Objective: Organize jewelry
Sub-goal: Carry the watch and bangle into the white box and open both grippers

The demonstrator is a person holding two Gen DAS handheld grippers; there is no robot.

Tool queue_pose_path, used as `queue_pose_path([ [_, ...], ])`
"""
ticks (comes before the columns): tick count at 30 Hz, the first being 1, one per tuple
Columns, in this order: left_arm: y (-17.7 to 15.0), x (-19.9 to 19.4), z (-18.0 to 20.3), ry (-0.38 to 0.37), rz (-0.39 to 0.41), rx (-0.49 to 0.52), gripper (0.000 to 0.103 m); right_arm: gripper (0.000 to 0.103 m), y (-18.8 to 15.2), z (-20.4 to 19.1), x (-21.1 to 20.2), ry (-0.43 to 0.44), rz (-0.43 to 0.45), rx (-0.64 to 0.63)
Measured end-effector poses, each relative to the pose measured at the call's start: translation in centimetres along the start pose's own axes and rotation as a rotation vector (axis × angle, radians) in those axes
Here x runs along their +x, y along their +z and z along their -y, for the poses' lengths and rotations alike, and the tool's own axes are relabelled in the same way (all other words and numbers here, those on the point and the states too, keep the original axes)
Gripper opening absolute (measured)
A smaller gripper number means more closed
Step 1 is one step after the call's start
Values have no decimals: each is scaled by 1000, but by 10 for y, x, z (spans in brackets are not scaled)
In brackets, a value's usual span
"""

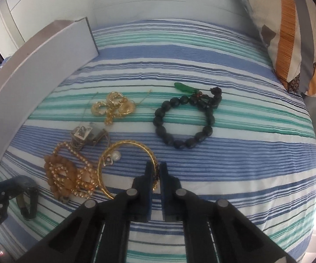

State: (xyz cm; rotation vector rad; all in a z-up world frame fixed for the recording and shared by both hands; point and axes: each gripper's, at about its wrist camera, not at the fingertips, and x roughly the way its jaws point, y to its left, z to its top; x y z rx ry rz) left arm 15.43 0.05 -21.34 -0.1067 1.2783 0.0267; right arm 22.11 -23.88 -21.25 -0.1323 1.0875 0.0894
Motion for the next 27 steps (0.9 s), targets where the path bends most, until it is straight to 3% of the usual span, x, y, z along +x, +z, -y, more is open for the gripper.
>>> queue_pose_path([
  [7, -9, -35, -27, -97, 31, -91, 9, 5, 7, 8, -44, 71, 66, 74],
  [13, -13, -71, -60, -115, 52, -177, 9, 5, 12, -11, -68, 136, 83, 40],
  [17, -9, -94, -75, -118, 68, -253, 9, 5, 16, -36, -77, 193, 88, -15],
  [21, -6, -130, -110, -112, 136, -344, 9, 5, 34, -76, -82, 274, 97, -91],
  [27, 0, -166, -171, -28, 212, -470, 9, 5, 68, -151, -97, 398, 138, -221],
])
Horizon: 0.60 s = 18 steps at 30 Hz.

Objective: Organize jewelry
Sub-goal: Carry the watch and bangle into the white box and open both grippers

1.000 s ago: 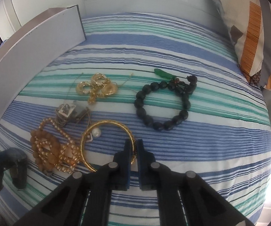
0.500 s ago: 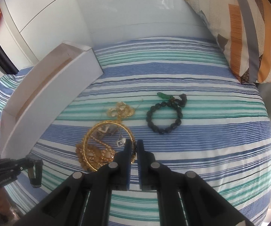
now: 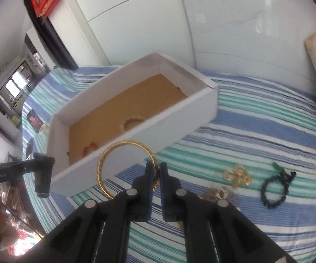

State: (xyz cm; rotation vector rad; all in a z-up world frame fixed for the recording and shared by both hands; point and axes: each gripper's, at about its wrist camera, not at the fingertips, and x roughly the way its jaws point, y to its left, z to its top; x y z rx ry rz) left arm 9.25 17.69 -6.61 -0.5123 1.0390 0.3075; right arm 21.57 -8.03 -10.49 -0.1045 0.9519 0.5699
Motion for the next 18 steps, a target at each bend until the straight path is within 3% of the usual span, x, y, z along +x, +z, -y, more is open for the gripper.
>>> queue_pose_path([
  [4, 26, 1, -31, 56, 20, -57, 9, 5, 31, -43, 18, 62, 10, -92],
  [9, 57, 27, -58, 71, 8, -112, 9, 5, 60, -90, 53, 103, -3, -180],
  [18, 80, 103, -86, 105, -106, -171, 9, 6, 81, -120, 138, 152, -182, -120],
])
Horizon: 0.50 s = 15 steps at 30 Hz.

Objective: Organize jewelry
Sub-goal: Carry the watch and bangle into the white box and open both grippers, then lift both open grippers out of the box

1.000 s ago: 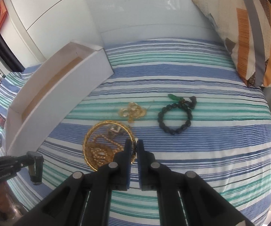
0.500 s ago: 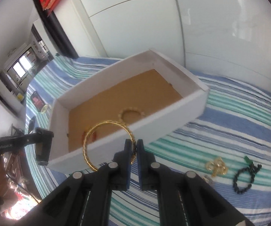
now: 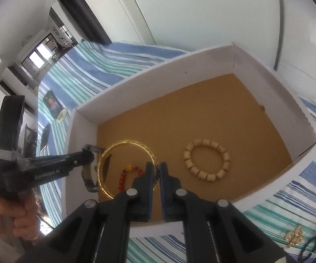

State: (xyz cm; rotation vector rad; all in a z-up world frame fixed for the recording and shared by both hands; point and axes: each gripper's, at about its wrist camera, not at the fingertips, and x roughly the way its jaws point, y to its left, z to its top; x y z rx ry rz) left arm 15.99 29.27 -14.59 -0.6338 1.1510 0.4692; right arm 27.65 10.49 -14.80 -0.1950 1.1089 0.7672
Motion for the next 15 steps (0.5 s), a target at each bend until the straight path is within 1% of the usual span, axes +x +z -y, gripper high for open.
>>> queue_pose_path([
  [3, -1, 17, -2, 19, -28, 1, 10, 6, -1, -2, 26, -13, -70, 17],
  [4, -3, 20, -2, 32, -29, 4, 12, 6, -2, -4, 32, -17, -83, 19],
  [5, -4, 23, -1, 52, -25, 9, 16, 8, -5, -4, 40, -18, -99, 22],
  [6, -6, 23, 0, 67, -22, 14, 24, 9, -7, -5, 45, -17, -110, 17],
  [7, -8, 22, 0, 84, -15, 17, 47, 9, -9, -2, 46, -25, -114, 12],
  [8, -12, 18, -1, 94, 5, 18, 67, 11, -10, -3, 47, -43, -111, 1],
  [9, -16, 12, 0, 104, 29, 23, 73, 25, -12, -2, 42, -51, -98, -6],
  [10, -19, 7, 1, 114, 48, 32, 76, 44, -14, -2, 37, -59, -81, -9],
  [11, -23, 3, 3, 120, 63, 46, 76, 56, -15, -2, 29, -70, -58, -11],
  [13, -34, -8, 8, 124, 94, 78, 77, 58, -20, -3, 10, -95, -10, -23],
  [15, -46, -21, 15, 129, 127, 116, 80, 61, -27, -3, -12, -125, 37, -44],
])
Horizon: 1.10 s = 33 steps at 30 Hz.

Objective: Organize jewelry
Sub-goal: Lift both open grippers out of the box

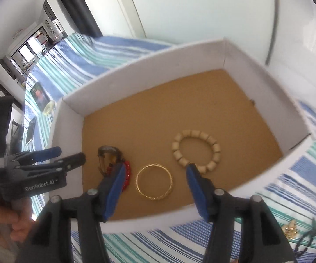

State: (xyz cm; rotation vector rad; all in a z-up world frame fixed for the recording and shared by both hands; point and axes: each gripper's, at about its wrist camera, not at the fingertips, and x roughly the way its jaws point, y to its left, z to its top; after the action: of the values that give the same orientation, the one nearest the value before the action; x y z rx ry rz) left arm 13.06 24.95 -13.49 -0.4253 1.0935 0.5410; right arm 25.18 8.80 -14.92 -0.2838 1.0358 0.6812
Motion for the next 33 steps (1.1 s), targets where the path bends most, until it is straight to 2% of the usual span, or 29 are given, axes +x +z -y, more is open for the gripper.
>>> queue_pose_path([
  [2, -11, -14, 13, 7, 34, 48, 83, 76, -10, 4, -22, -49, 40, -15],
  [4, -26, -30, 21, -2, 56, 96, 84, 80, -23, 11, -45, -82, 76, -24],
  [7, -57, -49, 45, -38, 69, 192, 86, 80, -48, 27, -76, -141, 113, -32],
  [12, -103, -67, 87, -99, 52, 373, 86, 81, -106, 61, -120, -278, 112, -22],
  [17, -126, -80, 112, -187, 33, 423, 86, 85, -157, 88, -149, -392, 59, 53],
  [22, -132, -90, 123, -228, 65, 416, 86, 85, -186, 107, -163, -377, 48, 181],
  [28, -135, -104, 127, -221, 140, 421, 89, 85, -201, 106, -179, -364, 67, 234],
  [33, -152, -105, 130, -236, 118, 444, 91, 87, -217, 104, -176, -357, 37, 282],
])
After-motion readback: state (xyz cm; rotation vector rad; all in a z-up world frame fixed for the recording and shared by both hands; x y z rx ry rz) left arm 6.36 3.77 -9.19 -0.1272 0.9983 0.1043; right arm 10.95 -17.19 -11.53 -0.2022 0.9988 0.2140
